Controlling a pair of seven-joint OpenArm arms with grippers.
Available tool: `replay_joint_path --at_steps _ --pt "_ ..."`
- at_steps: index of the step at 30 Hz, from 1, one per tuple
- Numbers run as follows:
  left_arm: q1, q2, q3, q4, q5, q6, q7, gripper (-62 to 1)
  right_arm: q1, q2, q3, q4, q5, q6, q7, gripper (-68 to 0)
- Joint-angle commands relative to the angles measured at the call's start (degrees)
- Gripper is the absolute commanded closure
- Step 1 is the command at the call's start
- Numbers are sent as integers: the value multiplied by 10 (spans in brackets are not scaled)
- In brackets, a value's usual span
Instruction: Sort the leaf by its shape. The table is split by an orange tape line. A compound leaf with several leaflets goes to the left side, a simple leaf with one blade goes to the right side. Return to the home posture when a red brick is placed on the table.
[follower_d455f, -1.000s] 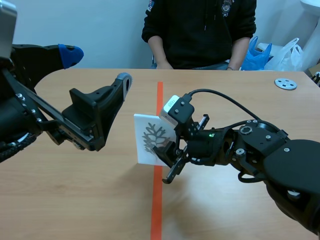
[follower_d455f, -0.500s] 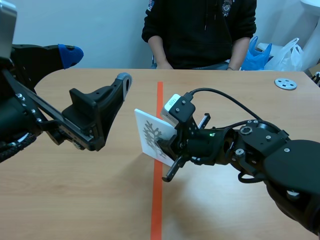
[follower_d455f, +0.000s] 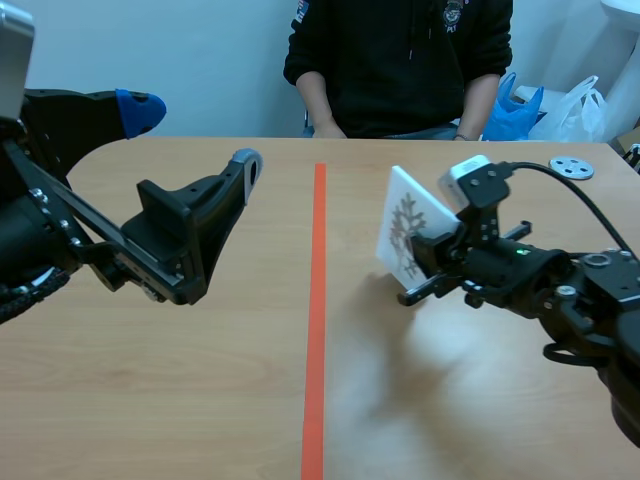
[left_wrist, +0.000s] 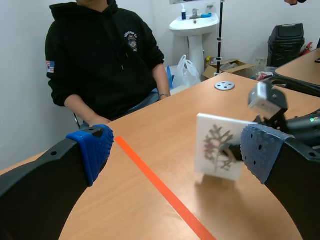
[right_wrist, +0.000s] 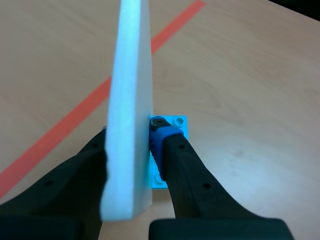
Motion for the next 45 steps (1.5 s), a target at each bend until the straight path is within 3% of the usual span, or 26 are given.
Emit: replay_joint_path --at_steps 1,10,13,18,23,29,33,41,45 --pt "0 0 -1 7 -4 0 -7 -546 -5 11 25 23 12 0 10 -13" --pt "0 0 -1 7 -4 1 -7 -546 -90 53 204 37 50 -10 11 -13" --pt "0 0 -1 7 -4 1 -7 -546 -122 58 259 37 69 -28 12 -13" --pt "0 0 -1 7 -4 1 -7 -546 -174 58 342 37 87 -32 15 -13" --pt "0 0 -1 7 -4 1 -6 -546 -217 58 393 36 93 -53 15 -13" --pt "0 0 -1 7 -4 1 -6 -546 -238 57 412 36 113 -64 19 -16" --pt "0 0 -1 7 -4 1 -6 -546 -238 57 412 36 113 -71 19 -103" --pt "0 -1 -1 7 -4 1 -6 -546 -240 57 412 36 121 -74 19 -477" --pt "0 -1 -1 7 -4 1 -6 -546 -247 57 412 43 128 -72 29 -559"
